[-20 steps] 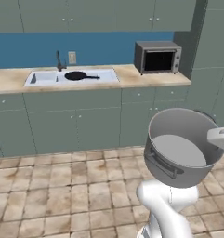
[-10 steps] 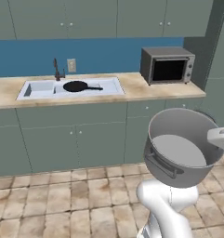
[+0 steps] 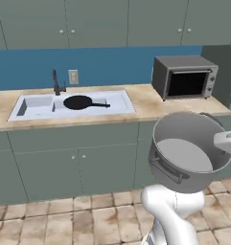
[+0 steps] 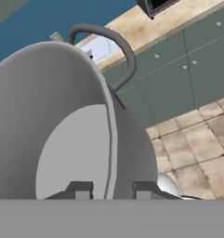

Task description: Move the pot and pan from the stove into the sink.

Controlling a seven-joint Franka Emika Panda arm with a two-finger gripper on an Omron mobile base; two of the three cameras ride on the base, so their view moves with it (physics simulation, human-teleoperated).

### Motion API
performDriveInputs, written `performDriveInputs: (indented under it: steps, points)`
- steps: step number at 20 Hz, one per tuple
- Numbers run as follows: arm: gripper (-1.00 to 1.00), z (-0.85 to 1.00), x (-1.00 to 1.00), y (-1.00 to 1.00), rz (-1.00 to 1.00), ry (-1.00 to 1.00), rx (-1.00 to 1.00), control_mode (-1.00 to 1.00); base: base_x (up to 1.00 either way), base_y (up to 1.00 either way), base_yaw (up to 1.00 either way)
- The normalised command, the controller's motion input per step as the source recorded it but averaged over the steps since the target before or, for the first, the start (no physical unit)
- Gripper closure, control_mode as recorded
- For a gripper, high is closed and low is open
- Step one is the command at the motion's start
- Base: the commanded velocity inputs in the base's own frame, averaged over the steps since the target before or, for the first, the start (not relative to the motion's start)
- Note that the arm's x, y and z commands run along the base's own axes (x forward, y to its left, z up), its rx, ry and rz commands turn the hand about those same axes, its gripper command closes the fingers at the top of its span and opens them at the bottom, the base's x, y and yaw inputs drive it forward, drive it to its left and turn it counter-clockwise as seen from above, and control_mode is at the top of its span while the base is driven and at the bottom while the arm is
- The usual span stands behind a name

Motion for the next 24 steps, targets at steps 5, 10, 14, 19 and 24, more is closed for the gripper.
performDriveInputs:
  steps: [5, 10, 14, 19, 24]
  points:
    - [1.0, 0.0, 0.0, 0.0, 0.0, 0.0, 0.0, 1.0, 0.77, 0.2, 0.0]
    - [1.0, 0.0, 0.0, 0.0, 0.0, 0.0, 0.0, 1.0, 0.75, 0.19, 0.0]
    - [1.0, 0.0, 0.0, 0.0, 0.0, 0.0, 0.0, 1.0, 0.74, 0.22, 0.0]
    - [1.0, 0.0, 0.0, 0.0, 0.0, 0.0, 0.0, 1.0, 0.71, 0.18, 0.0]
    - [1.0, 0.0, 0.0, 0.0, 0.0, 0.0, 0.0, 1.0, 0.26, 0.06, 0.0]
